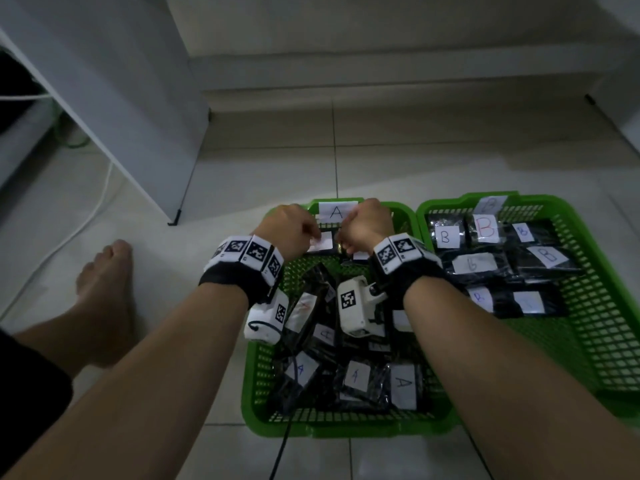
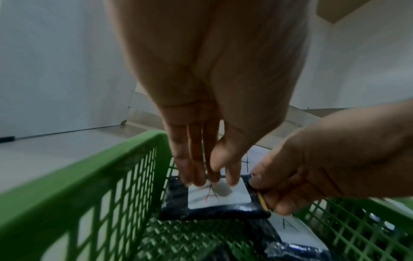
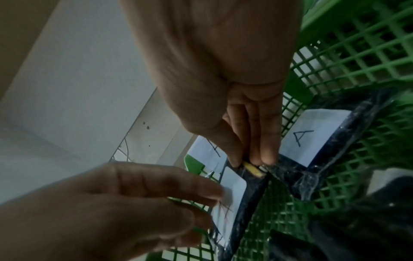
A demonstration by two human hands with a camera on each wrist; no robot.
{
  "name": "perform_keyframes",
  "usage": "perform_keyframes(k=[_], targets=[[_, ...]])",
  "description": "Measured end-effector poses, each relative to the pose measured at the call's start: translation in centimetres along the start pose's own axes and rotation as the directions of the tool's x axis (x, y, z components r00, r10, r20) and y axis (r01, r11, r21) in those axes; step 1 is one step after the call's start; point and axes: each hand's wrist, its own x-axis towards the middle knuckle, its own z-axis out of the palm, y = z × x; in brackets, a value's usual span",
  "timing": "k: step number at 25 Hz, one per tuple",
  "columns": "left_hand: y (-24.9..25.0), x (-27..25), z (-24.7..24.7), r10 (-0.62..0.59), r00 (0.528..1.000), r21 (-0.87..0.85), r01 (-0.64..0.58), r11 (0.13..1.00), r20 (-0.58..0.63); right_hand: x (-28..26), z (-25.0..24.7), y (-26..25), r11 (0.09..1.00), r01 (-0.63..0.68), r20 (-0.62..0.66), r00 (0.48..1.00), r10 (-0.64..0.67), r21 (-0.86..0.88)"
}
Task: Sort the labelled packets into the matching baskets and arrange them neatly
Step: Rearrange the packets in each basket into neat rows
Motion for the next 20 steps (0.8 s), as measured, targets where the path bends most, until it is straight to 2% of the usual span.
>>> perform_keyframes(k=[2, 3, 7, 11, 13, 15, 17, 18, 20], targets=[[0.5, 0.0, 0.9, -0.029, 0.991, 0.071, 0.02, 0.997, 0.132, 0.8, 0.8, 0.0, 0.998, 0.002, -0.105, 0.994, -0.008, -0.055], [0.4, 0.0, 1.3, -0.046, 0.986, 0.088, 0.032, 0.996, 0.16, 1.1, 1.0, 0.2, 0.999, 0.0, -0.124, 0.992, -0.006, -0.051], [0.6, 0.0, 2.4, -0.07, 0.97, 0.166, 0.032, 0.986, 0.233, 1.0, 0.7, 1.3, 0.979, 0.042, 0.006, 0.999, -0.042, -0.2], [0.8, 0.0, 2.7, -0.102, 0.931, 0.26, 0.008, 0.966, 0.349, -0.9, -1.3, 1.5, 0.976, 0.098, 0.056, 0.994, -0.089, -0.193], [0.8, -0.3, 2.9, -0.093, 0.935, 0.272, -0.003, 0.962, 0.341, -2.6, -2.8, 1.4, 0.964, 0.18, 0.176, 0.974, -0.146, -0.195], [0.7, -0.7, 2.8, -0.075, 0.97, 0.208, 0.026, 0.978, 0.23, -4.4, -3.9, 1.1, 0.936, 0.255, 0.315, 0.933, -0.172, -0.244], [0.9, -1.3, 2.4, -0.036, 0.992, 0.084, 0.026, 0.996, 0.118, -6.0, -4.3, 0.9, 0.904, 0.278, 0.432, 0.894, -0.119, -0.326], [1.2, -1.6, 2.2, -0.016, 0.993, 0.036, 0.012, 0.999, 0.121, -6.5, -4.3, 1.0, 0.877, 0.299, 0.474, 0.876, -0.095, -0.377], [2.1, -2.2, 2.0, 0.01, 0.975, 0.008, -0.012, 1.0, 0.22, -7.5, -4.1, 1.5, 0.807, 0.346, 0.491, 0.867, -0.081, -0.478]])
